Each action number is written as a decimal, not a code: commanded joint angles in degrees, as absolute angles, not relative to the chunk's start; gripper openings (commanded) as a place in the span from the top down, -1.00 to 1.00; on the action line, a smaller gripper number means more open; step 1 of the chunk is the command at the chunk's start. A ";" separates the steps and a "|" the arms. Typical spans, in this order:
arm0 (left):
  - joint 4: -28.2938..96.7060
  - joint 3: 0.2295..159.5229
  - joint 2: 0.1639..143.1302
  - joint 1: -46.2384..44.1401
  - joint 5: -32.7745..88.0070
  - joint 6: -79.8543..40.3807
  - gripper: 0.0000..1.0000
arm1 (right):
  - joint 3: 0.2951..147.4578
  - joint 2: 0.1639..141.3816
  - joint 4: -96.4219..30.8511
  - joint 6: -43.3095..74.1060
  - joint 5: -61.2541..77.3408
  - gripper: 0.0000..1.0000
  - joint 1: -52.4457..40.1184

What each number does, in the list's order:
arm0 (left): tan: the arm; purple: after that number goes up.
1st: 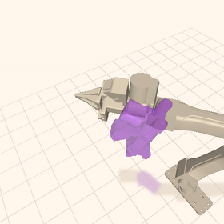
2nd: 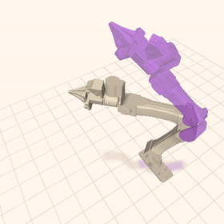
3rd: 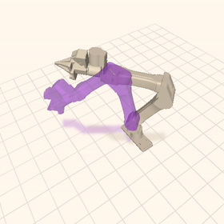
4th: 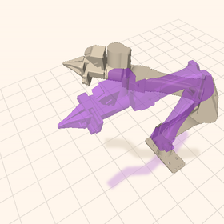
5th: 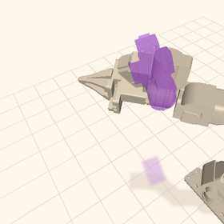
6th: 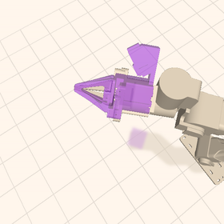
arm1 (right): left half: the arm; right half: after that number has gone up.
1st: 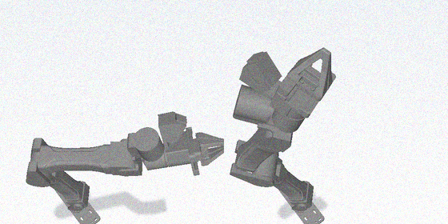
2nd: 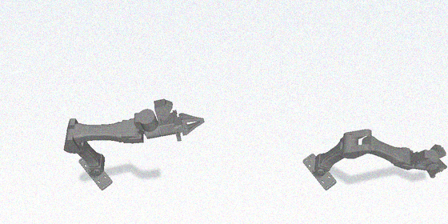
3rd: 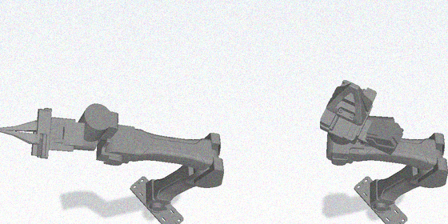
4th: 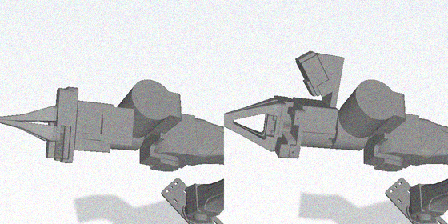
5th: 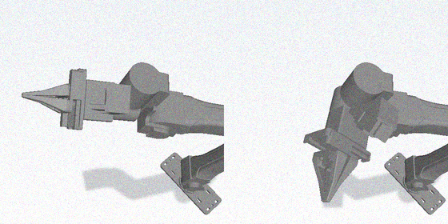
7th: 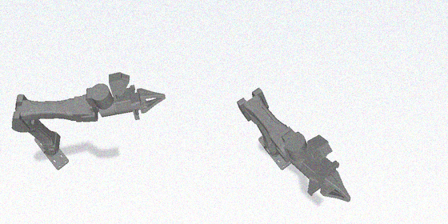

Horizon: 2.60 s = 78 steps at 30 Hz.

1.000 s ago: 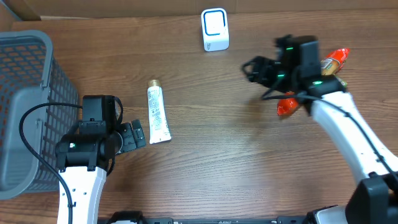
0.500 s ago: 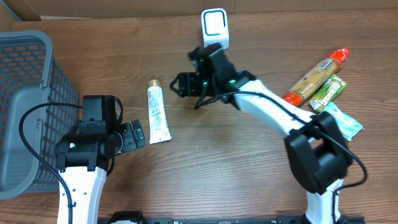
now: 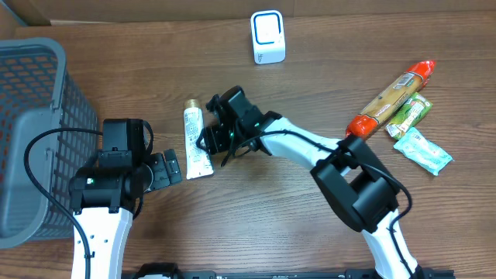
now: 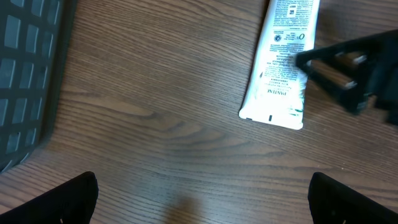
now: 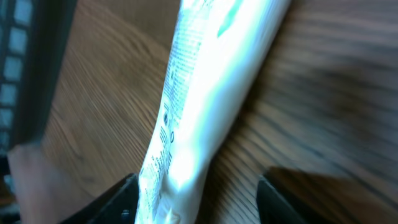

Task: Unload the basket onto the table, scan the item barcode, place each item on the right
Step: 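Move the right gripper to the white tube and grasp it, then lift the white tube upright toward the scanner with right gripper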

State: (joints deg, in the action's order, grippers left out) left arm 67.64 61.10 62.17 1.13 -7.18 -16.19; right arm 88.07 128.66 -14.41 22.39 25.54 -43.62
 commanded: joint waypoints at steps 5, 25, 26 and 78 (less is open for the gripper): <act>67.44 61.10 62.26 1.10 -7.90 -16.75 -0.99 | 89.62 131.63 -12.51 19.27 23.00 0.16 -46.68; 67.44 61.10 62.26 1.10 -7.90 -16.73 -0.99 | 89.67 117.75 -36.42 25.52 25.56 0.93 -33.12; 67.44 61.10 62.26 1.10 -7.90 -16.75 -0.99 | 89.65 117.75 -39.33 25.52 25.52 0.93 -32.25; 67.44 61.10 62.26 1.10 -7.90 -16.73 -0.99 | 89.34 119.28 -38.85 8.38 55.83 0.93 -23.33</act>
State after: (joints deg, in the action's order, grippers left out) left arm 67.61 61.10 62.17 1.13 -7.18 -16.19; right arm 89.10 125.93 -39.51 13.50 45.10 -25.26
